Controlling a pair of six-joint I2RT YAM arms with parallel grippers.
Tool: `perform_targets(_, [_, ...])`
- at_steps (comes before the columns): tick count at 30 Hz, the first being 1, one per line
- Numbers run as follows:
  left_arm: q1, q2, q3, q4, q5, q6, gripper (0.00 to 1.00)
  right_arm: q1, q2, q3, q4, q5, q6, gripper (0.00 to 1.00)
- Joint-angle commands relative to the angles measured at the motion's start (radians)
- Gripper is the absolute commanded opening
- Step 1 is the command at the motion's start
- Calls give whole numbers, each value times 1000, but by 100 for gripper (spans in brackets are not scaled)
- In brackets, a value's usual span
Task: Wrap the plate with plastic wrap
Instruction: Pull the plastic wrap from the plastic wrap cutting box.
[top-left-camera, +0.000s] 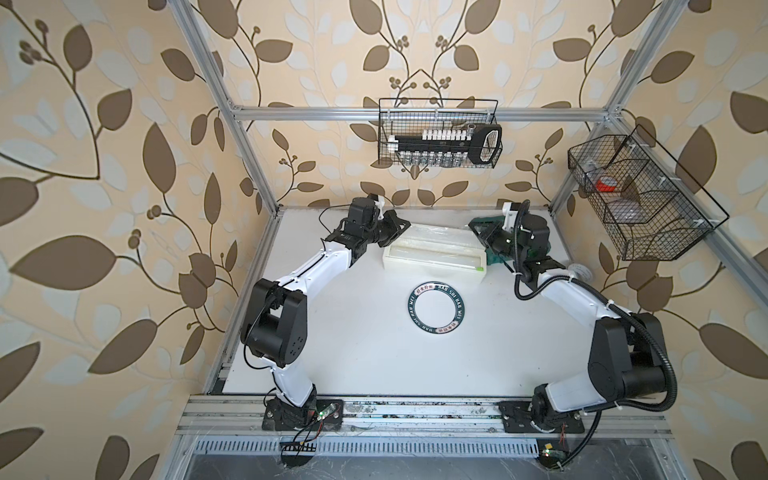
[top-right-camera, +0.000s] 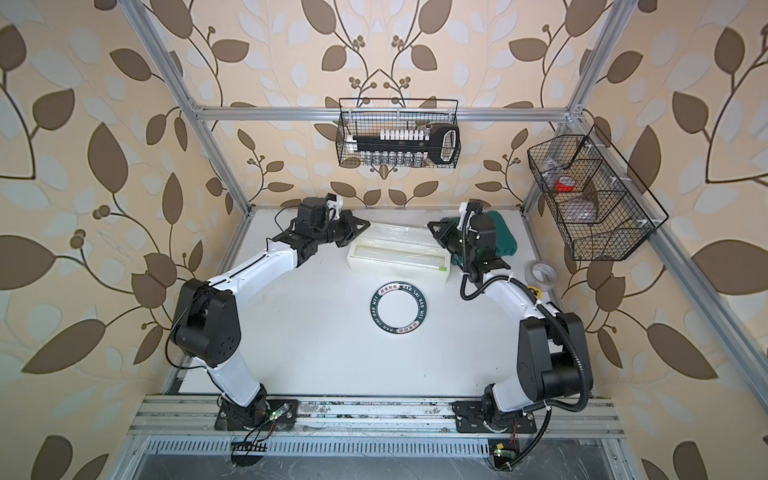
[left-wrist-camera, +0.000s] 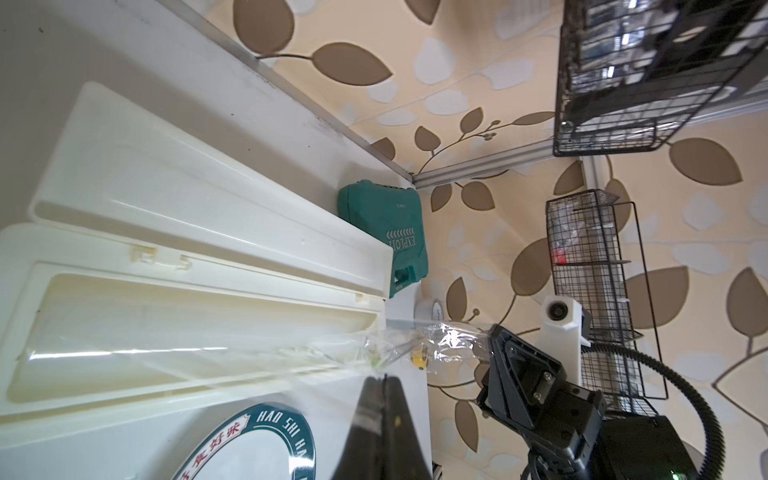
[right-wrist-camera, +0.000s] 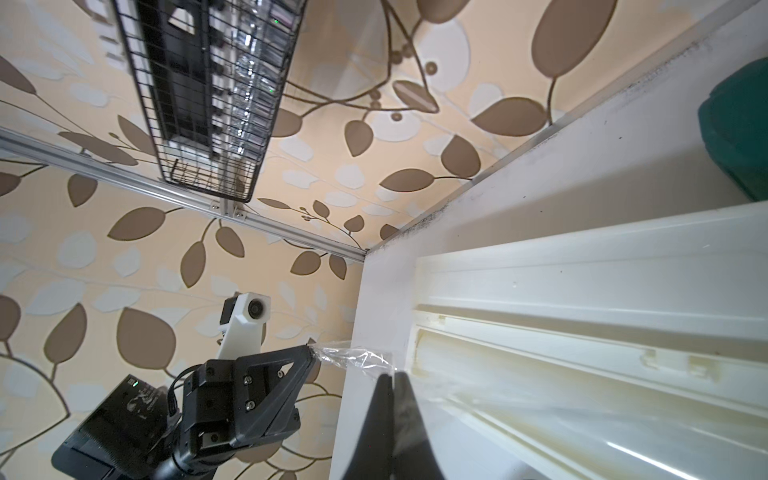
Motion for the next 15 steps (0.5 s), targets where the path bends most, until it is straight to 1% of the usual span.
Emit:
perform_targets(1, [11,-125,45,-35,44,52,0,-3,-89,54,13,-36,-21,0])
perform_targets(9, [11,-273,-43,-67,54,52,0,0,-225,10,-48,-65,-43,0])
perform_targets(11, [10,-325,-62,-86,63,52,0,-1,-267,-6,-83,-74,-55,0])
perform_targets(12, [10,-348,-75,-97,65,74,0,4,-290,-18,-103,-80,-64,0])
perform_targets(14, [8,-391,-122,-111,69,79,0,18,-334,-51,-155,-84,-73,0])
perform_targets(15, [5,-414,-153,-116,78,77,0,27,-359,-76,-185,-88,-111,0])
